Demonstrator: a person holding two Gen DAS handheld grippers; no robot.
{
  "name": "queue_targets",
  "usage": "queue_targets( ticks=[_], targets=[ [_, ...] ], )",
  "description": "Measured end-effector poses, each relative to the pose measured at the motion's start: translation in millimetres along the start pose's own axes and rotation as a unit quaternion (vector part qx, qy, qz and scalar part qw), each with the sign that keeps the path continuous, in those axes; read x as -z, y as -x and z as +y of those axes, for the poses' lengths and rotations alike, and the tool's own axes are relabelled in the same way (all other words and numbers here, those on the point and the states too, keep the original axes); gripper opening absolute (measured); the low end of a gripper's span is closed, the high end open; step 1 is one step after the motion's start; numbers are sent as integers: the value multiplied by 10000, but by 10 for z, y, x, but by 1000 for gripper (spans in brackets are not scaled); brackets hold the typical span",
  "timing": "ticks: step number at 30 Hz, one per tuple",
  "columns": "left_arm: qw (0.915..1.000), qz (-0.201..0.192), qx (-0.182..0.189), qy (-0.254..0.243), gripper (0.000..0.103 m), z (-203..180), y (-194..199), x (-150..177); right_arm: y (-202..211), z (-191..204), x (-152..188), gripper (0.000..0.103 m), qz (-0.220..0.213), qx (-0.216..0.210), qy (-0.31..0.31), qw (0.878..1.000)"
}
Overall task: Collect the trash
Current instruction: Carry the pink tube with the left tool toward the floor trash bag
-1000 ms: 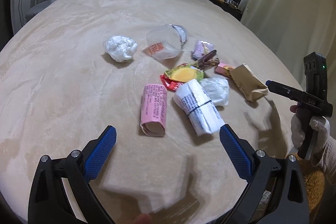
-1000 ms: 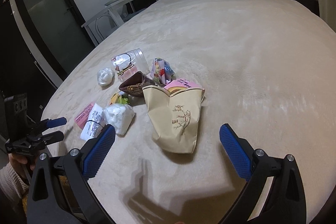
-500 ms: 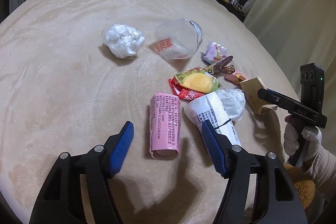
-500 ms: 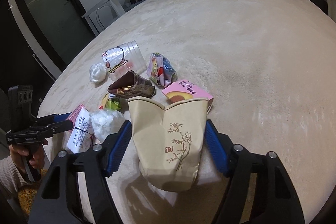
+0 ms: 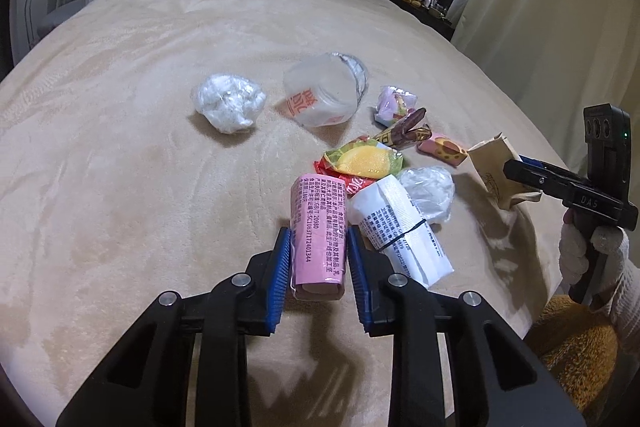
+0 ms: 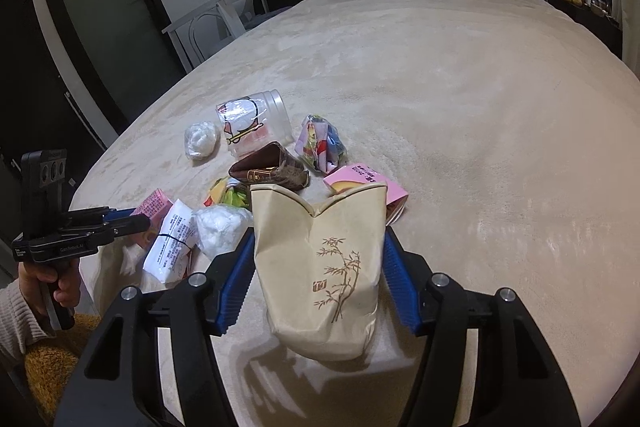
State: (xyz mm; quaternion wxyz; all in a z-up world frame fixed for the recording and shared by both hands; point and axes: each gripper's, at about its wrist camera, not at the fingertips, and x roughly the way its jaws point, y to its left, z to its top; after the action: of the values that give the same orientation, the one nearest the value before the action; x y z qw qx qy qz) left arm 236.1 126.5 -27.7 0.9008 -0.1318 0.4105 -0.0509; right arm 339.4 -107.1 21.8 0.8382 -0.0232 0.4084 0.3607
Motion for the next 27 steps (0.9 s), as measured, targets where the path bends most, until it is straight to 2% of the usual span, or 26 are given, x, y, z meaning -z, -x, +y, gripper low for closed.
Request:
queue_targets(
  ticks=[8, 14, 27],
  targets=[
    [9977, -672, 71, 51, 27, -110, 516, 63, 467, 128, 182, 61, -402, 136, -112, 9990],
    [9942, -1016, 357, -48, 27, -324, 812, 191, 788, 278, 520, 61, -655, 149, -228, 9975],
    [9856, -1522, 716, -154, 27, -824, 1262, 905, 1361, 748, 1345, 61, -1036, -69, -312, 9941]
  ],
)
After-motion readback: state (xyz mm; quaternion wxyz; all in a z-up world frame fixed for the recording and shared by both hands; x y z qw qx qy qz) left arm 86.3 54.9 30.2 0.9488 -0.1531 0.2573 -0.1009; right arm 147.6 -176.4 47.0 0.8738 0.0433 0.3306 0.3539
